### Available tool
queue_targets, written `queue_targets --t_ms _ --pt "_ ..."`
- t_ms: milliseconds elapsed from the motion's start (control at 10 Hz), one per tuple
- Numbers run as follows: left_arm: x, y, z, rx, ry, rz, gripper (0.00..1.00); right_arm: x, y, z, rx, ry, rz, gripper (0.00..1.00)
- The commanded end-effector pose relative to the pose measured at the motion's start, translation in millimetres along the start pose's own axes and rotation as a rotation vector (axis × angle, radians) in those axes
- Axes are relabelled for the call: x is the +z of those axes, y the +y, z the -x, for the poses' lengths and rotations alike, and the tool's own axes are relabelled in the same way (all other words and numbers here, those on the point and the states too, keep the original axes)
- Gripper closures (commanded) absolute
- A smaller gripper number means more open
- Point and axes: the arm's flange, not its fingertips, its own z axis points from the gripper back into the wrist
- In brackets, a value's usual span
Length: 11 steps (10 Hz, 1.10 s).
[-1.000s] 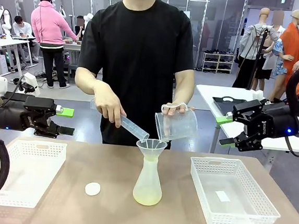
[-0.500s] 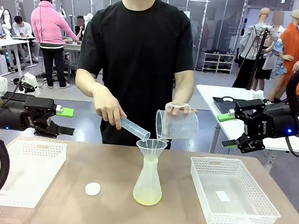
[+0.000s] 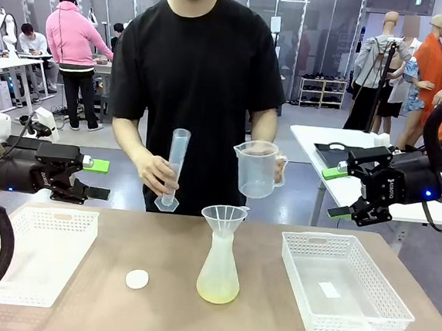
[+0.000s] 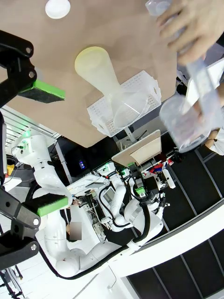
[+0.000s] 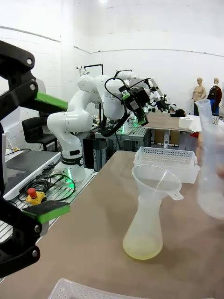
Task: Prepare the solutions needed for the experiment.
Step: Once the solution is in the Big flask , pick up the Plastic Funnel and place it back into the right Organizing basket.
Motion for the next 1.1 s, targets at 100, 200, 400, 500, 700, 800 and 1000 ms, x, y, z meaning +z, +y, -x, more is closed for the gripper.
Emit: queue_targets --t_ms 100,200,400,500,700,800,1000 --pt "0 -3 1 0.006 0.013 -0.001 0.00 0 1 0 0.004 0.001 0.006 0.05" --pt "0 -3 1 0.006 0.013 -0.001 0.00 0 1 0 0.004 0.001 0.006 0.05" --pt "0 -3 1 0.006 0.013 -0.001 0.00 0 0 0 0.000 0.000 0.000 0.05" --pt "0 -3 1 0.006 0.013 -0.001 0.00 -2 1 1 0.006 -0.015 0.027 0.05" --pt "0 -3 1 0.006 0.013 -0.001 0.00 -4 5 2 0.026 -0.036 0.073 0.05" --pt "0 -3 1 0.006 0.013 -0.001 0.00 -5 7 2 0.026 -0.040 0.077 0.05" --pt "0 -3 1 0.006 0.013 -0.001 0.00 -10 18 -6 0.050 -0.047 0.123 0.05"
